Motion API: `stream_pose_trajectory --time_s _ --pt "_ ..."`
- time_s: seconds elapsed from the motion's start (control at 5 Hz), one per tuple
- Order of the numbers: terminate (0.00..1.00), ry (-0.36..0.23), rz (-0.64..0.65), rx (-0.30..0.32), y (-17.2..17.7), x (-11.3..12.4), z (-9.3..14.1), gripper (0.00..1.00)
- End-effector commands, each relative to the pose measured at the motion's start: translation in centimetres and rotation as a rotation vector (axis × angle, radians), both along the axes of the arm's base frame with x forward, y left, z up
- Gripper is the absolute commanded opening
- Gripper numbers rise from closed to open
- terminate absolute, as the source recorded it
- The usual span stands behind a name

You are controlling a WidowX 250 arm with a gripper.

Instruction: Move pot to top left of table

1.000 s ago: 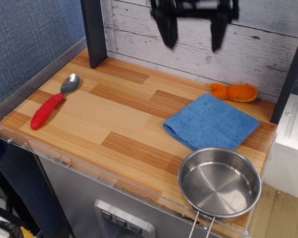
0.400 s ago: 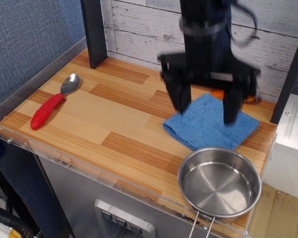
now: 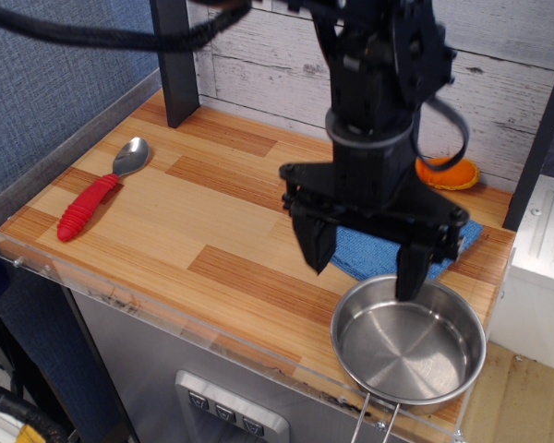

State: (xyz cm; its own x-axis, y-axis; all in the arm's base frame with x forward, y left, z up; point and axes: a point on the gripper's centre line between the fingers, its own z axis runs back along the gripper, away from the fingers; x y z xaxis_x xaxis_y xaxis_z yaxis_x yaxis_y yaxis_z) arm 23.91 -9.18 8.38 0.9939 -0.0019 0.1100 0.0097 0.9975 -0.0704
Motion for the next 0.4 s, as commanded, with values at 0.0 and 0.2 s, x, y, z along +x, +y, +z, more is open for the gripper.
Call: stream_pose_trajectory --time_s 0.0,0.2 --pt "0.0 0.002 0.026 -0.003 -0.02 1.69 -2.52 1.0" --pt "0.0 0.03 0.011 0.028 -0.33 2.41 -3.48 1.0"
